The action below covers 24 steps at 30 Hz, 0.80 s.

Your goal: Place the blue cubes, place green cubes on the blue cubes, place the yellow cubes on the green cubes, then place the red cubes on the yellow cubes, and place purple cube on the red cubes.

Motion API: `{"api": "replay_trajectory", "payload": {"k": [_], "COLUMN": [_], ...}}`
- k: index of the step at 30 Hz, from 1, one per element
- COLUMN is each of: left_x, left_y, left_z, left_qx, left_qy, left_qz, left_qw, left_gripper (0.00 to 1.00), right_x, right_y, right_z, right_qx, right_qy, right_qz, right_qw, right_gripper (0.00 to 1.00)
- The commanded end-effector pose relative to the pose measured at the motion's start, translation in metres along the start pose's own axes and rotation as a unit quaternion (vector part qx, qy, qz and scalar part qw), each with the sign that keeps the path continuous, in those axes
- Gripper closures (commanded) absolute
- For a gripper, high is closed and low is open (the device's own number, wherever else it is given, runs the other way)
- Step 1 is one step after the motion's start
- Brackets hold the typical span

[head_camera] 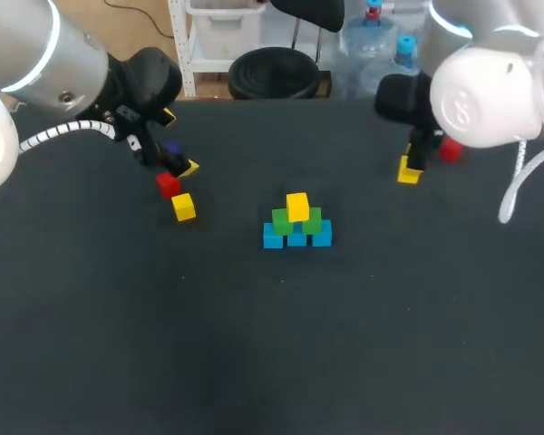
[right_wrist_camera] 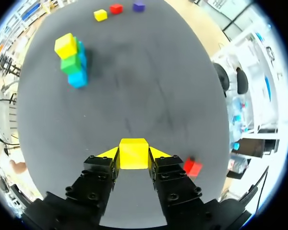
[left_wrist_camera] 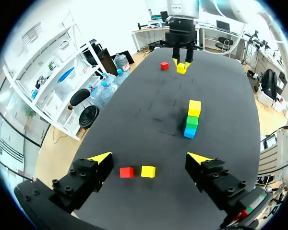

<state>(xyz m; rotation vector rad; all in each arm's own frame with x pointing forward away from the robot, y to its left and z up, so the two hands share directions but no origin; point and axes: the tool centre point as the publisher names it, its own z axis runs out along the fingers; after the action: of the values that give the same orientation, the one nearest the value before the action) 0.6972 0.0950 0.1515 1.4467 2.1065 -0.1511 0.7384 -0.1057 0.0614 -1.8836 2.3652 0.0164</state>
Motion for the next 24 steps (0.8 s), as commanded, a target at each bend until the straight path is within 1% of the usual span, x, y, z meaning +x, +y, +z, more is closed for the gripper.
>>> {"api": "replay_trajectory", "payload": {"k": [1,12,24], "left_x": [0.001,0.001,0.001], "left_y": [0.002,0.002,0.002], "left_z": [0.001,0.001,0.001], "left_qx": [0.002,0.002,0.002], "left_qy": [-0.002,-0.002,-0.002], "left_qz": [0.001,0.001,0.001], "left_qw": [1.000,1.000,1.000], "left_gripper": [0.00,0.00,0.00], "right_x": [-0.012,-0.047,-0.075], "right_y": [0.013,0.031,0.052], "right_z": [-0.008,-0.021,-0.027], "right_qx": [0.006,0.012,0.012], "right_qy": [0.001,-0.011,-0.022], "right_qz": [-0.014,-0.045,-0.057], "right_qw": [1.000,0.999,0.998], "right_gripper": [1.00,1.00,1.00]}}
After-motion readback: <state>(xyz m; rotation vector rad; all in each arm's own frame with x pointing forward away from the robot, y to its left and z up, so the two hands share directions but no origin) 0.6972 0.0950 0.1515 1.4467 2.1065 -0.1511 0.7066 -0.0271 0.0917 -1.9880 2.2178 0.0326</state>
